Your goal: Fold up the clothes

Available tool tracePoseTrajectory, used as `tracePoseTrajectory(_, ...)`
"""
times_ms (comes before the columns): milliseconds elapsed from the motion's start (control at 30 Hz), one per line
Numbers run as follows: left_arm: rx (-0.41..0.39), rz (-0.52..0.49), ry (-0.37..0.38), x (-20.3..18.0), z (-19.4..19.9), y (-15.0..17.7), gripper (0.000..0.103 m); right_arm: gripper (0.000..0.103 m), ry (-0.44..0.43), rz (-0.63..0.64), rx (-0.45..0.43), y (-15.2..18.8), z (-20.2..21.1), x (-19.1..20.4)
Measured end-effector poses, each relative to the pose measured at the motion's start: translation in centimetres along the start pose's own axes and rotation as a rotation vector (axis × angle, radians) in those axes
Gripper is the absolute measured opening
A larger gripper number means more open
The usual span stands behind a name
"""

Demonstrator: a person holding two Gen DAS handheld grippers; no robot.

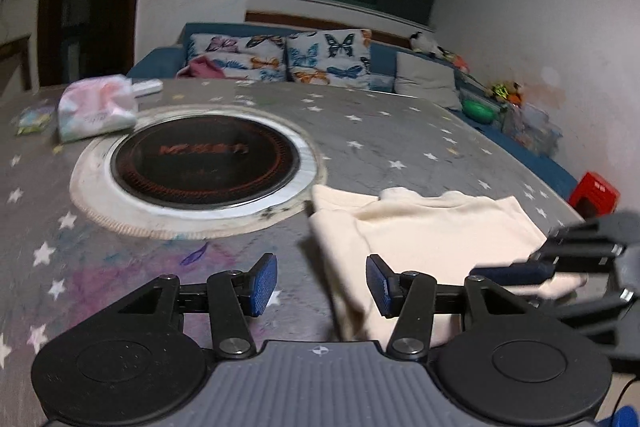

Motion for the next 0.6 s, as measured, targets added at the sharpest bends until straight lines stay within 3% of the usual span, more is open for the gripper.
tracePoseTrajectory(167,0.006,0.015,-0.01,0.7,0.4,0.5,0.053,0.018,-0.027,0.043,0.009,-0.5,-0.6,1.0)
tracePoseTrajectory(600,0.047,0.181,0.008,3.2,-0.1,-0.4,0.061,0.019,-0.118,0.206,0.017,-2.0,-2.2,4.5)
Point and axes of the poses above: each gripper's, at about its wrist camera, not at the fingertips, and z roughly against the way its jaws point, x to its left, y to its underside, the point moved 1 cm from there along -z, roughly the way its jaws point, and after that the axes turned 5 degrees about -z, right-handed, at the moved point
